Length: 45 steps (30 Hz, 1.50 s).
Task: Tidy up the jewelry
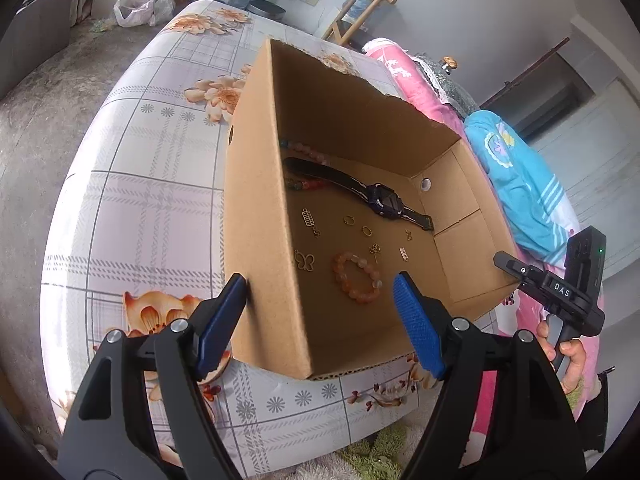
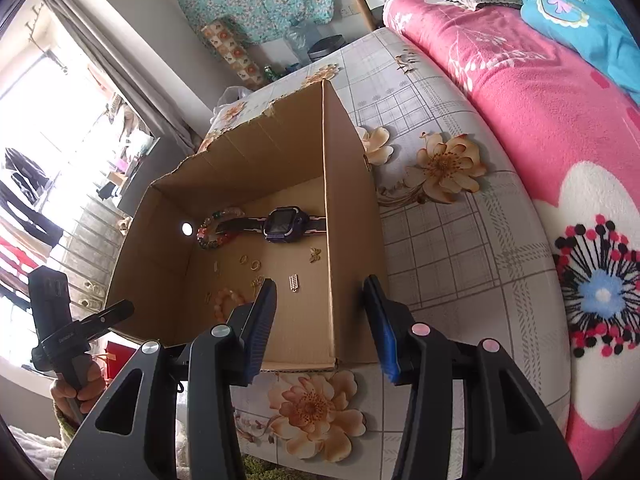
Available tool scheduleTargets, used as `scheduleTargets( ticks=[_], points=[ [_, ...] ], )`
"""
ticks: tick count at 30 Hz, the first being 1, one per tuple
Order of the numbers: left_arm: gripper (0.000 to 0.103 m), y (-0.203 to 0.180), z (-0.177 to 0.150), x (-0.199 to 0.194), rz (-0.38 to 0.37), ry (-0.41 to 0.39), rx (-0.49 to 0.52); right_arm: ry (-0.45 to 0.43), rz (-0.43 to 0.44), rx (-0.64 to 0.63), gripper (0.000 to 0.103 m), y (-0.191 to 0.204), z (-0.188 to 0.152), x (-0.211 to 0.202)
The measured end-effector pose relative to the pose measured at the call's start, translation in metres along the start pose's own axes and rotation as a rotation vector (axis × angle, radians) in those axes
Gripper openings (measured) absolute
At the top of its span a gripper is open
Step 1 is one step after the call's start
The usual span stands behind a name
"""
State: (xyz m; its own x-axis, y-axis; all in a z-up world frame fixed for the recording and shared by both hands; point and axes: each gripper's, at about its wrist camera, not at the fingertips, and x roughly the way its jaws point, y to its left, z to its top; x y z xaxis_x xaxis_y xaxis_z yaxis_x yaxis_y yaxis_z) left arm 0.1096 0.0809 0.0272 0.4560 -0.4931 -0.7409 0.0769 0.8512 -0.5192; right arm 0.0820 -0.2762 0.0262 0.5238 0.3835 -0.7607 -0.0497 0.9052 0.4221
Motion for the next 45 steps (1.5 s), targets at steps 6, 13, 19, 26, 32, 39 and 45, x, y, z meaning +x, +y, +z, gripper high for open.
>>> scheduleTargets(
  ticks=[6,13,19,26,32,39,45],
  points=[
    [0.071,-0.008,-0.019,-0.007,-0.008,-0.008,0.02,-0.021,-0.026,-0.002,0.045,-0.001,-0.012,-0.01],
    [0.071,-0.01,-0.036,-0.01,0.003,-0.022,0.057,-0.036,-0.038,0.002,0.045,-0.004,-0.027,-0.016],
    [0.071,-0.01,-0.04,-0.017,-0.004,-0.061,0.078,-0.057,-0.028,0.012,0.045,-0.005,-0.035,-0.02],
    [0.085,-0.042,-0.06,-0.067,0.075,-0.276,0.237,-0.181,-0.098,0.004,0.057,0.001,-0.054,-0.058],
    [0.095,-0.074,-0.086,-0.086,0.169,-0.339,0.323,-0.278,-0.167,-0.1,0.08,0.034,-0.087,-0.097],
    [0.095,-0.089,-0.099,-0.079,0.288,-0.362,0.289,-0.271,-0.241,-0.203,0.095,0.077,-0.113,-0.095],
    [0.095,-0.085,-0.095,-0.057,0.38,-0.257,0.221,-0.232,-0.308,-0.193,0.096,0.09,-0.12,-0.074]
  ],
)
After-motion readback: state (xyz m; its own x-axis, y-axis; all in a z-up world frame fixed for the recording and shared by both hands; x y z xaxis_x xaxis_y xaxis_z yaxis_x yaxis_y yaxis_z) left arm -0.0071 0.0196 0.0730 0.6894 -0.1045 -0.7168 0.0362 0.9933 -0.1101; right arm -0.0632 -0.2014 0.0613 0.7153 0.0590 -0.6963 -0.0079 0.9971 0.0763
